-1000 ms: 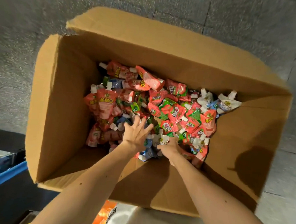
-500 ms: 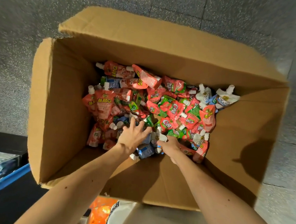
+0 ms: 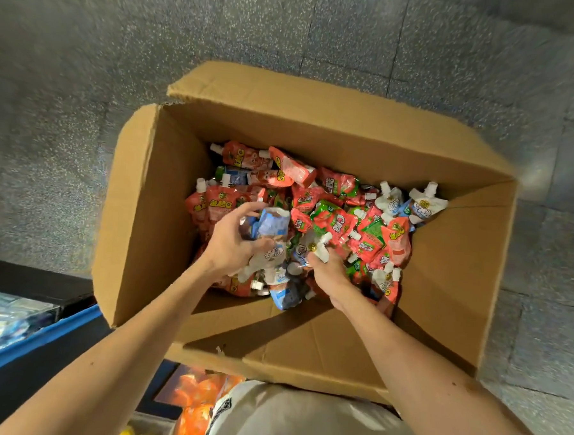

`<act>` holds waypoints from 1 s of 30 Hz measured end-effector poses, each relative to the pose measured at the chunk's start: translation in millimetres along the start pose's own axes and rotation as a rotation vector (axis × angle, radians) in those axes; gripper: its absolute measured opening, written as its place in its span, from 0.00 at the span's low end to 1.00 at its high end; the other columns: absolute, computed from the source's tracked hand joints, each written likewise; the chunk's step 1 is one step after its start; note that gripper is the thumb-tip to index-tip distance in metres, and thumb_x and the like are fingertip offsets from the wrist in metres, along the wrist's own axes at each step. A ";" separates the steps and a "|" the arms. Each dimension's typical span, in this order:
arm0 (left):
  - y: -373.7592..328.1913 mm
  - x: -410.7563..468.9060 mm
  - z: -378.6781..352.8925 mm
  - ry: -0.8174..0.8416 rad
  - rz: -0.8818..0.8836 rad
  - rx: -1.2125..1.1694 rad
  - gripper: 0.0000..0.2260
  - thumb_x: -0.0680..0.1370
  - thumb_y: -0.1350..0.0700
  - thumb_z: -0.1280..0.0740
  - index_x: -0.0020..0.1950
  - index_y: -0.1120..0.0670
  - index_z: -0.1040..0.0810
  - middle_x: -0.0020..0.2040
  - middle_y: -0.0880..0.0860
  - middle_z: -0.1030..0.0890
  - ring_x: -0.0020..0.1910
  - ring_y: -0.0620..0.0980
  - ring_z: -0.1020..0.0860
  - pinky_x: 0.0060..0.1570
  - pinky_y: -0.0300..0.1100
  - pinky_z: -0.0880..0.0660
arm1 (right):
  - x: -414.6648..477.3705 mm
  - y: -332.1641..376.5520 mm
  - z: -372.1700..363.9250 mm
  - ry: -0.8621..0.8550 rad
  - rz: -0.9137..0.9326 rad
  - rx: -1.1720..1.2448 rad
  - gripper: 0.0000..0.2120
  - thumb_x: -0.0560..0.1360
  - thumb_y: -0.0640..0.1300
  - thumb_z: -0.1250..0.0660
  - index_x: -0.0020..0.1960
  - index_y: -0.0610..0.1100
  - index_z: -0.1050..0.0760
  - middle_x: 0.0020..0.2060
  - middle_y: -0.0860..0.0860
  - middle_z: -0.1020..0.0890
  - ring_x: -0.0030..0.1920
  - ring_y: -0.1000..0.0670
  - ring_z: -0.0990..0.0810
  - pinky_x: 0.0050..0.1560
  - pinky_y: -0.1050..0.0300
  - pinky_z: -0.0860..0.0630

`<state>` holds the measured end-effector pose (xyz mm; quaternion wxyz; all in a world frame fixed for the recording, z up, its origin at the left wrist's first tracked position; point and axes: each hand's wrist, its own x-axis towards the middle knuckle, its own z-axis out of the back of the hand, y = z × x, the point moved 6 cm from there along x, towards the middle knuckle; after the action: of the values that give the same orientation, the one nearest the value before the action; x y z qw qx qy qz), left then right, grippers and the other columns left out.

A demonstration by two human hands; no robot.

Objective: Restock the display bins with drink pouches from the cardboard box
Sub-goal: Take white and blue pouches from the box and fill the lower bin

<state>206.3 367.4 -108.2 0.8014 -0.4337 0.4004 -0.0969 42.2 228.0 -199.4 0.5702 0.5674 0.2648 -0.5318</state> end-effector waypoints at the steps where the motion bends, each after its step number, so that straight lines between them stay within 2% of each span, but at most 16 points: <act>1: -6.1 -3.5 1.6 -0.007 0.049 -0.137 0.28 0.70 0.65 0.22 0.67 0.52 0.25 0.53 0.50 0.18 0.46 0.44 0.16 0.43 0.34 0.21 | -7.6 8.2 2.5 0.006 0.016 0.025 0.26 0.83 0.49 0.39 0.78 0.45 0.40 0.73 0.50 0.33 0.72 0.44 0.33 0.66 0.51 0.33; 4: -23.1 -15.2 3.0 -0.056 0.117 -0.424 0.25 0.70 0.65 0.22 0.63 0.49 0.23 0.51 0.52 0.16 0.48 0.50 0.15 0.44 0.42 0.19 | -23.5 28.4 11.2 0.014 0.064 0.129 0.19 0.83 0.44 0.42 0.74 0.46 0.33 0.67 0.50 0.26 0.66 0.45 0.26 0.65 0.49 0.28; 7: -37.9 -30.0 -3.4 -0.074 0.180 -0.659 0.20 0.73 0.64 0.25 0.63 0.52 0.22 0.53 0.56 0.15 0.50 0.56 0.15 0.44 0.48 0.18 | -48.0 48.9 19.0 0.097 0.024 0.380 0.11 0.83 0.46 0.42 0.57 0.45 0.23 0.56 0.45 0.17 0.53 0.46 0.19 0.51 0.47 0.19; 9: -51.1 -41.1 -8.1 -0.057 0.191 -0.781 0.18 0.75 0.61 0.27 0.64 0.55 0.22 0.56 0.59 0.15 0.51 0.58 0.16 0.44 0.51 0.17 | -67.3 65.2 27.2 0.163 0.038 0.502 0.13 0.83 0.46 0.42 0.47 0.44 0.21 0.44 0.46 0.16 0.45 0.45 0.17 0.51 0.42 0.19; 11: -66.9 -53.0 -10.7 -0.058 0.165 -0.888 0.21 0.73 0.59 0.27 0.66 0.56 0.23 0.57 0.60 0.16 0.52 0.59 0.16 0.45 0.52 0.17 | -89.1 82.6 37.0 0.222 0.084 0.578 0.14 0.83 0.45 0.41 0.44 0.44 0.22 0.36 0.47 0.16 0.36 0.47 0.16 0.46 0.43 0.19; 13: -82.0 -66.1 -11.1 -0.090 0.128 -0.947 0.22 0.72 0.58 0.27 0.66 0.57 0.23 0.57 0.60 0.16 0.52 0.58 0.16 0.46 0.52 0.17 | -108.9 96.7 45.3 0.252 0.129 0.590 0.13 0.83 0.48 0.41 0.47 0.45 0.21 0.36 0.48 0.16 0.34 0.49 0.16 0.45 0.47 0.20; 15: -98.1 -83.1 -11.4 -0.127 0.074 -0.979 0.17 0.76 0.59 0.29 0.65 0.56 0.23 0.57 0.59 0.16 0.52 0.57 0.16 0.48 0.52 0.17 | -128.2 106.3 48.5 0.297 0.161 0.571 0.17 0.82 0.56 0.40 0.51 0.45 0.19 0.42 0.47 0.14 0.42 0.47 0.16 0.56 0.43 0.22; 17: -109.1 -102.1 -12.6 -0.183 0.018 -1.000 0.15 0.79 0.59 0.31 0.66 0.56 0.23 0.58 0.59 0.16 0.54 0.58 0.17 0.51 0.53 0.18 | -149.7 115.3 49.7 0.349 0.217 0.524 0.27 0.78 0.67 0.42 0.57 0.47 0.18 0.51 0.45 0.14 0.52 0.44 0.17 0.63 0.41 0.26; 19: -117.6 -125.6 -12.5 -0.277 -0.031 -1.002 0.15 0.79 0.57 0.31 0.66 0.55 0.23 0.58 0.58 0.16 0.56 0.58 0.17 0.54 0.54 0.19 | -175.1 121.9 49.4 0.430 0.293 0.437 0.37 0.72 0.76 0.44 0.59 0.47 0.17 0.55 0.44 0.15 0.54 0.43 0.18 0.60 0.42 0.24; 20: -122.6 -139.7 -12.5 -0.329 -0.055 -1.007 0.15 0.79 0.57 0.31 0.65 0.55 0.23 0.58 0.58 0.16 0.55 0.58 0.17 0.53 0.54 0.19 | -191.6 125.2 50.2 0.472 0.337 0.389 0.39 0.69 0.77 0.42 0.60 0.47 0.18 0.55 0.44 0.15 0.53 0.43 0.17 0.56 0.44 0.22; 22: -129.6 -172.3 -15.1 -0.440 -0.083 -1.032 0.14 0.80 0.56 0.31 0.65 0.56 0.22 0.54 0.56 0.15 0.50 0.55 0.15 0.46 0.50 0.17 | -226.8 129.9 52.1 0.545 0.427 0.290 0.36 0.67 0.72 0.36 0.62 0.46 0.19 0.52 0.45 0.15 0.48 0.45 0.16 0.47 0.49 0.19; 24: -131.3 -208.2 -19.5 -0.536 -0.083 -1.069 0.14 0.79 0.54 0.30 0.63 0.56 0.21 0.51 0.54 0.14 0.44 0.52 0.15 0.39 0.46 0.18 | -263.2 129.2 52.0 0.616 0.514 0.213 0.26 0.70 0.62 0.30 0.60 0.45 0.20 0.47 0.46 0.15 0.42 0.47 0.15 0.40 0.51 0.18; 27: -132.5 -262.8 -20.7 -0.680 -0.118 -1.129 0.16 0.77 0.52 0.29 0.63 0.56 0.20 0.53 0.57 0.15 0.44 0.54 0.15 0.39 0.45 0.19 | -312.6 121.9 45.4 0.715 0.609 0.145 0.10 0.77 0.49 0.31 0.53 0.44 0.19 0.38 0.48 0.16 0.36 0.49 0.16 0.34 0.53 0.20; 28: -133.7 -283.5 -19.2 -0.739 -0.152 -1.151 0.15 0.77 0.53 0.29 0.62 0.57 0.20 0.51 0.58 0.15 0.43 0.54 0.15 0.38 0.45 0.19 | -329.8 118.8 39.9 0.734 0.631 0.120 0.10 0.77 0.48 0.32 0.53 0.43 0.18 0.38 0.48 0.16 0.35 0.47 0.17 0.32 0.54 0.21; 30: -135.5 -328.7 -15.5 -0.865 -0.231 -1.194 0.10 0.78 0.57 0.31 0.59 0.58 0.19 0.46 0.57 0.15 0.39 0.52 0.16 0.36 0.43 0.20 | -363.3 107.4 18.2 0.772 0.657 0.084 0.15 0.77 0.48 0.32 0.58 0.39 0.19 0.45 0.43 0.15 0.39 0.43 0.17 0.30 0.56 0.22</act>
<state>4.0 441.1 175.1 0.5003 -0.8339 -0.0144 0.2327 27.3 299.8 172.8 0.5447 0.7982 0.2422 -0.0864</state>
